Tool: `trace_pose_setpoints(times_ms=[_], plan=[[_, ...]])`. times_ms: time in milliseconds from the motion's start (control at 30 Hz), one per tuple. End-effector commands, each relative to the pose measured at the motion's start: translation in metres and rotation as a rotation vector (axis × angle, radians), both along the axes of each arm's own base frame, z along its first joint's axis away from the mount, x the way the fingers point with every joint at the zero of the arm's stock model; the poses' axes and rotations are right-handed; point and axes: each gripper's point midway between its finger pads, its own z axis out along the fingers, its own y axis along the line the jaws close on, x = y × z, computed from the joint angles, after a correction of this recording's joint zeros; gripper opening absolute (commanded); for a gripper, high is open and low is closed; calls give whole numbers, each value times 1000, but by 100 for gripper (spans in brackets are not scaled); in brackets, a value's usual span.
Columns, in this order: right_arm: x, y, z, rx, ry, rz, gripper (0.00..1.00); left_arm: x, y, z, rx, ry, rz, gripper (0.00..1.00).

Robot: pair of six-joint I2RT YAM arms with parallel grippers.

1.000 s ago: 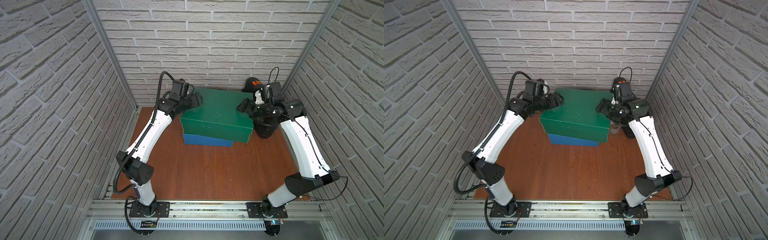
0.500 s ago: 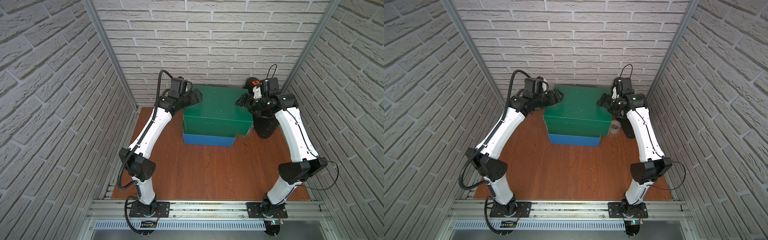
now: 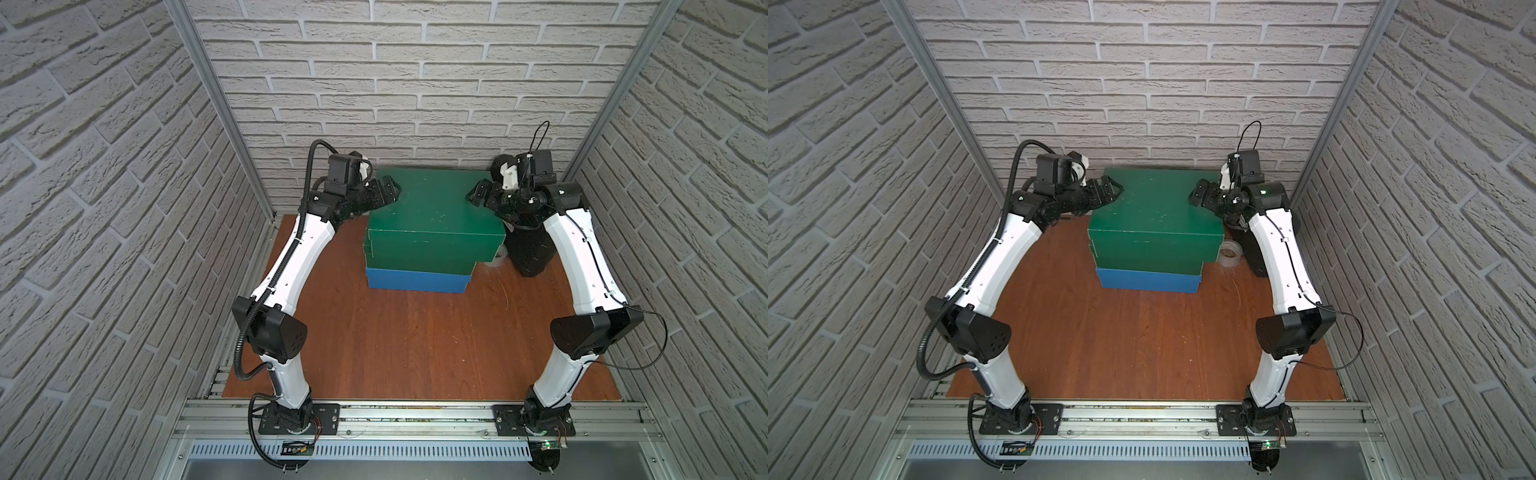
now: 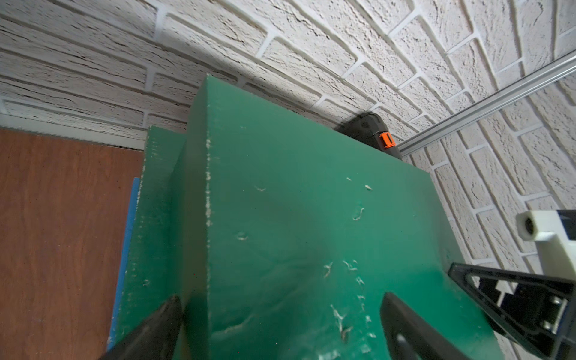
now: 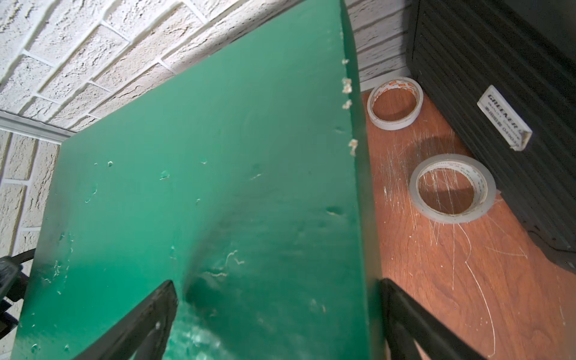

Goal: Stack the shoeboxes
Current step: Place the shoebox at the shoebox, then adjust the shoebox.

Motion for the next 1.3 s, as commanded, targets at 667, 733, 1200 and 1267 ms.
trace_pose_setpoints(times_ms=[667, 733, 1200, 1267], plan=[[-182, -58, 43, 2, -426, -146, 100, -175, 41, -7, 45, -369, -72, 98], [-191, -54, 27, 33, -425, -138, 100, -174, 38, -22, 72, -357, -74, 98], [-147, -32, -34, 53, -248, -31, 99, -116, 56, -56, 273, -241, 76, 98], [-137, -29, -40, 53, -236, -25, 99, -111, 61, -55, 277, -236, 89, 98]])
